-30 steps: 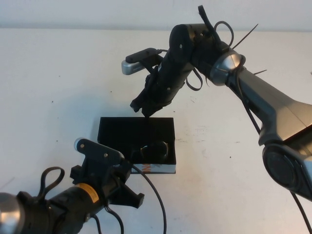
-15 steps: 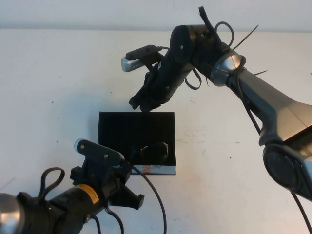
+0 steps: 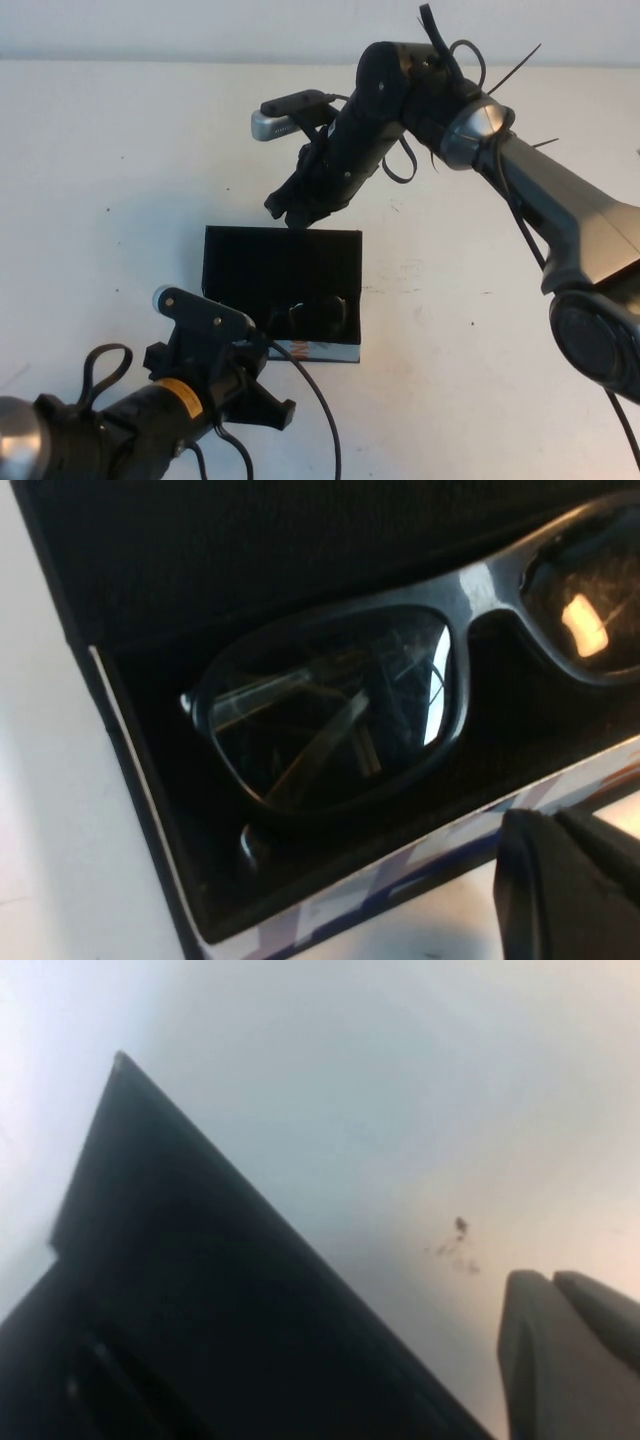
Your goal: Return glasses to glasses case
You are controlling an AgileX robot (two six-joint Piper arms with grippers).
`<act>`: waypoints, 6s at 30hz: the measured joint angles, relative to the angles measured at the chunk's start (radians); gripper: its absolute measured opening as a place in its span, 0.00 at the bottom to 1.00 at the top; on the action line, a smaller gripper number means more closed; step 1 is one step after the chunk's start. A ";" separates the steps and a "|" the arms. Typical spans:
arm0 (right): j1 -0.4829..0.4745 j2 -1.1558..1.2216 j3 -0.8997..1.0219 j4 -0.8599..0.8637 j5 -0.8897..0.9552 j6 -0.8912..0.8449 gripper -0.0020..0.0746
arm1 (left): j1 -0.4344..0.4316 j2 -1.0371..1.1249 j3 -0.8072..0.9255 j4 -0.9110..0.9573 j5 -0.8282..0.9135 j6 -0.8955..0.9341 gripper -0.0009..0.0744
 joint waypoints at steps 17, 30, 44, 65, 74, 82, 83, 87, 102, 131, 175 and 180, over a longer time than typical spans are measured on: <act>0.040 -0.129 0.246 0.056 0.004 0.000 0.01 | 0.000 0.000 0.000 -0.005 -0.040 0.001 0.01; 0.082 -0.250 0.376 0.062 0.004 0.026 0.01 | 0.000 0.000 0.000 -0.008 -0.056 0.004 0.01; 0.090 -0.262 0.531 0.095 -0.009 0.028 0.01 | 0.000 -0.001 0.000 -0.008 -0.038 0.035 0.01; 0.090 -0.548 0.494 -0.047 0.004 0.090 0.01 | 0.025 -0.923 0.033 -0.107 0.356 0.262 0.01; 0.090 -0.977 0.910 -0.111 -0.039 0.183 0.01 | 0.124 -1.445 0.201 -0.470 0.368 0.647 0.01; 0.090 -1.463 1.383 -0.107 -0.279 0.192 0.01 | 0.131 -1.715 0.370 -0.516 0.364 0.752 0.01; 0.090 -1.510 1.426 -0.105 -0.311 0.194 0.01 | 0.131 -1.717 0.394 -0.522 0.364 0.752 0.01; 0.090 -1.717 1.617 -0.096 -0.450 0.194 0.01 | 0.131 -1.719 0.475 -0.536 0.369 0.758 0.01; 0.090 -1.963 2.078 -0.016 -0.904 0.194 0.01 | 0.133 -1.719 0.488 -0.554 0.412 0.801 0.01; -0.518 -2.444 2.436 -0.086 -1.093 0.190 0.01 | 0.133 -1.719 0.488 -0.554 0.416 0.801 0.01; -0.528 -2.474 2.439 -0.053 -0.868 0.093 0.01 | 0.263 -1.721 0.488 -0.113 0.364 0.535 0.01; -0.528 -2.474 2.439 -0.053 -0.868 0.091 0.01 | 0.527 -1.721 0.488 0.122 0.506 0.230 0.01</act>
